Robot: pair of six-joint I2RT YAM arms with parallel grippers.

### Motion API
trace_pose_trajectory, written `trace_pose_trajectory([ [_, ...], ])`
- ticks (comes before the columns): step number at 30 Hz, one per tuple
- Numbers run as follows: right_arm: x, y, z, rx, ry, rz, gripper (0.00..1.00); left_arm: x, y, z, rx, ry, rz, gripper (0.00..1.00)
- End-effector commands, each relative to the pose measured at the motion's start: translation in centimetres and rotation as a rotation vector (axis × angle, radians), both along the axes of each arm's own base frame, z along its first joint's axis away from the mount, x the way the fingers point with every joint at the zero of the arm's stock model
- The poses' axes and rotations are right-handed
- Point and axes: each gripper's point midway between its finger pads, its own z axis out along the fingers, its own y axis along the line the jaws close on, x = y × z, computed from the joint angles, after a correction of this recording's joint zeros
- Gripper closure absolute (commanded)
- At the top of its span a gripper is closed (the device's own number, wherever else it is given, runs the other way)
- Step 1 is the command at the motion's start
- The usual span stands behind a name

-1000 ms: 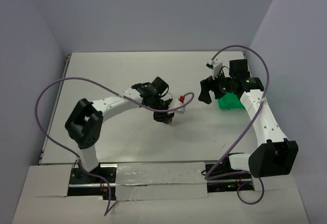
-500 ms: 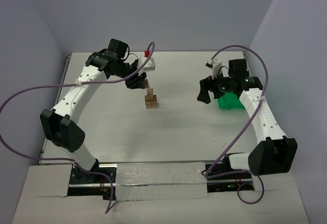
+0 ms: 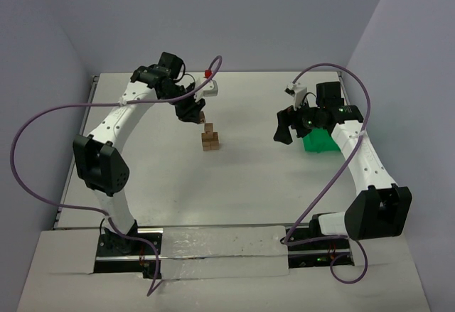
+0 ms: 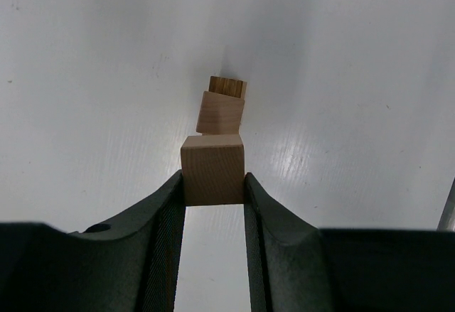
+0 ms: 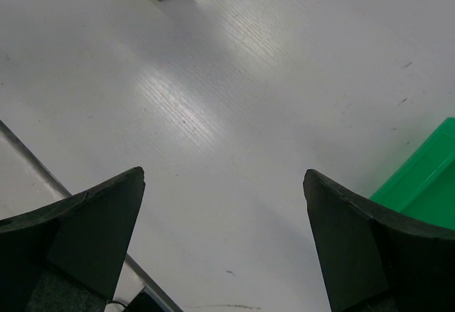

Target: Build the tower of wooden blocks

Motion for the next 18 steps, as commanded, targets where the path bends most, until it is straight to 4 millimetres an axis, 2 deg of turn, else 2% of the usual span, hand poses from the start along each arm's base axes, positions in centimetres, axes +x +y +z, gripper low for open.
trace_pose_trajectory([
  [1, 0.8, 0.1, 1.4, 0.015, -0.032, -0.003, 0.00, 0.8, -0.6, 0.8, -0.010, -0.026, -0.018, 0.81],
  [7, 0.9, 0.1, 1.3, 0.017, -0.025, -0.001, 0.00, 0.5, -1.4, -0.6, 0.022, -0.017, -0.049, 0.77],
  [18, 0.9, 0.2, 1.3, 0.019, -0.018, 0.007, 0.00, 0.1, -2.3, -1.1, 0.029, -0.017, -0.120, 0.69],
])
